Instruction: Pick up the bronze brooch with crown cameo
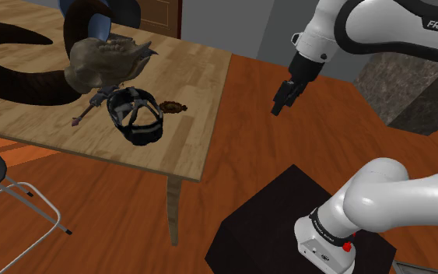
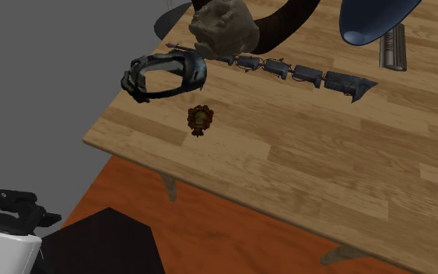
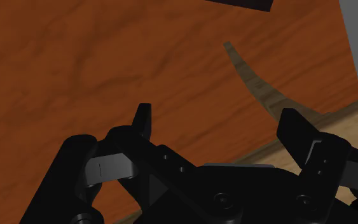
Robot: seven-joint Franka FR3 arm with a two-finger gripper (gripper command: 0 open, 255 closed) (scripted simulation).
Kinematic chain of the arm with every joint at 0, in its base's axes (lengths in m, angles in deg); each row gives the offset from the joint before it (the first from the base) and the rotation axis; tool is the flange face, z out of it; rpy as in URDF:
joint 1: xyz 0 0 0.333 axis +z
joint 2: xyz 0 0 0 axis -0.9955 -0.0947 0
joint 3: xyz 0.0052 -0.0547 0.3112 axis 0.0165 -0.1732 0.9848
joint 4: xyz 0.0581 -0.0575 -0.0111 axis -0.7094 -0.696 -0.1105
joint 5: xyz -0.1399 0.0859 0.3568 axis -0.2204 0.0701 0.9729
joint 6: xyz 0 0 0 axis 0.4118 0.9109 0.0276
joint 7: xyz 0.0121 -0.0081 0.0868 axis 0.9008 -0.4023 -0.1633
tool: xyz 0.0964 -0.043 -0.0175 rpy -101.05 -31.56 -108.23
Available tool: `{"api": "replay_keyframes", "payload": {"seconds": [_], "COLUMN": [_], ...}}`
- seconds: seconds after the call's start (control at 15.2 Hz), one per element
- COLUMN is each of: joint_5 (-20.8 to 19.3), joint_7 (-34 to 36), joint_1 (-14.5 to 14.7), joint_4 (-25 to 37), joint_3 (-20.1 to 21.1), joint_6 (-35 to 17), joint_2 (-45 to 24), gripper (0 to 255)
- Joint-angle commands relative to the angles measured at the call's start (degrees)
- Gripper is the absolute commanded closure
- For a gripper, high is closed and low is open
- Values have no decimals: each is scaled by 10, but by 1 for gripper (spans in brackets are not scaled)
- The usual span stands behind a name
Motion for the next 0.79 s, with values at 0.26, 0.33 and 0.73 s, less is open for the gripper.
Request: {"api": "replay_keyframes", "payload": {"seconds": [0.26, 0.33, 0.73], "joint_5": [1, 1, -3], "joint_7": [-31, -38, -78], "joint_1": [15, 19, 38], "joint_4": [40, 51, 134], "joint_3": [8, 10, 26], "joint_6": [-54, -65, -119], "joint_2": [-91, -113, -246], "gripper": [0, 0, 0]}}
